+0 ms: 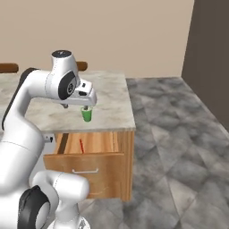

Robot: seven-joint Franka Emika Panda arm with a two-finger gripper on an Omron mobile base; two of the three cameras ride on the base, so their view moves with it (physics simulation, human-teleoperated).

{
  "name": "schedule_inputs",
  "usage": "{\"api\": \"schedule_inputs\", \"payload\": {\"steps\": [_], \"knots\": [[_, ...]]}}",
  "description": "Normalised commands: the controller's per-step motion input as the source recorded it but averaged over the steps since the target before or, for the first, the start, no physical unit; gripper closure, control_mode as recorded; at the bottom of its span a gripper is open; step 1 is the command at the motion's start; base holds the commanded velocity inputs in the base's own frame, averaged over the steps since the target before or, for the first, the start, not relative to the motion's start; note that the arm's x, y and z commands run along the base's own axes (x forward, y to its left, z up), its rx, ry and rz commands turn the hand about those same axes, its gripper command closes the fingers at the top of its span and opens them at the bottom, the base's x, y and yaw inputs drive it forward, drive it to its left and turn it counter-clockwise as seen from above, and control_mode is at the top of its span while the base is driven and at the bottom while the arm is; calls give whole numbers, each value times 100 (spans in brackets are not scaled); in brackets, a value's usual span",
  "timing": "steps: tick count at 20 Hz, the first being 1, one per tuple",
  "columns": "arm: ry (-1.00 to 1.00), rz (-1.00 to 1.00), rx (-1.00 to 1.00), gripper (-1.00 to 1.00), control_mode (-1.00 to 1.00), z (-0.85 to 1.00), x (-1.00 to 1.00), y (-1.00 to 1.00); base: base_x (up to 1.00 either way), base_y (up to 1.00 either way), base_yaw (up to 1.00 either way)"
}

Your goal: Pick up the straw from the right drawer and put it inside the smoothie cup.

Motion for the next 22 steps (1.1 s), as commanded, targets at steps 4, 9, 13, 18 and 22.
{"api": "schedule_inputs", "payload": {"steps": [4, 9, 13, 18, 22], "knots": [[0, 0, 0, -100, 100, 0, 0, 0, 0, -1, 28], [0, 0, 0, -100, 100, 0, 0, 0, 0, 0, 25], [0, 0, 0, -100, 100, 0, 0, 0, -4, -10, 19], [0, 0, 0, -100, 100, 0, 0, 0, -18, -30, 16], [0, 0, 0, -100, 100, 0, 0, 0, -26, -44, 12]]}}
